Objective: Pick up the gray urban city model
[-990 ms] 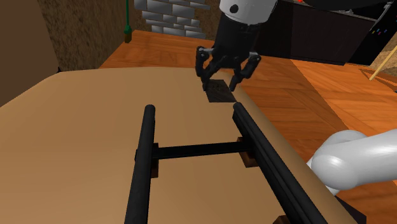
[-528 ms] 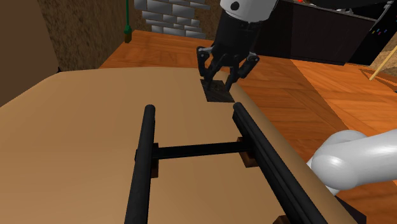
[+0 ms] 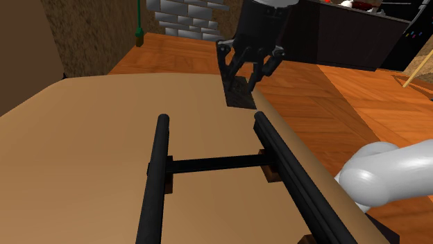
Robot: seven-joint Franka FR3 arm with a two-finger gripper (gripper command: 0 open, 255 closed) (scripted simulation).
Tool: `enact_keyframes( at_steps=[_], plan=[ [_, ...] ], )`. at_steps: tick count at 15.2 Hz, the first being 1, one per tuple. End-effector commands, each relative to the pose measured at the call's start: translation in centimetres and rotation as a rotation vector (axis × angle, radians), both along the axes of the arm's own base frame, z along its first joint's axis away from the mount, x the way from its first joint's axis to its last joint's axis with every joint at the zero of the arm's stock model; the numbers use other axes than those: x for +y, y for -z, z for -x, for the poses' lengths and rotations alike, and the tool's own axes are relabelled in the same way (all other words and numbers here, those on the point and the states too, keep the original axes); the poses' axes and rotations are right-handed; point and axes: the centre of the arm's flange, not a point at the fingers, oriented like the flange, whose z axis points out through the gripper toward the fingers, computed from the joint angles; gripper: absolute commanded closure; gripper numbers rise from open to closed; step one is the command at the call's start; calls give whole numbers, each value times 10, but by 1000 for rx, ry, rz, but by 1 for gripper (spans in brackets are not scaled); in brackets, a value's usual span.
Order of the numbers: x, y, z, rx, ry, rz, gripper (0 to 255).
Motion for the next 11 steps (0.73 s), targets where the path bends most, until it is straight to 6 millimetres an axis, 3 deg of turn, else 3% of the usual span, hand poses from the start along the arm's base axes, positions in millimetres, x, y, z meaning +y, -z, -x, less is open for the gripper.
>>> enact_keyframes(
  at_steps=[1,9,11],
  plan=[
    [0,-11,0,1,0,0,255],
    [0,-53,0,1,0,0,255],
    [-1,-54,0,1,0,0,255]
  ],
)
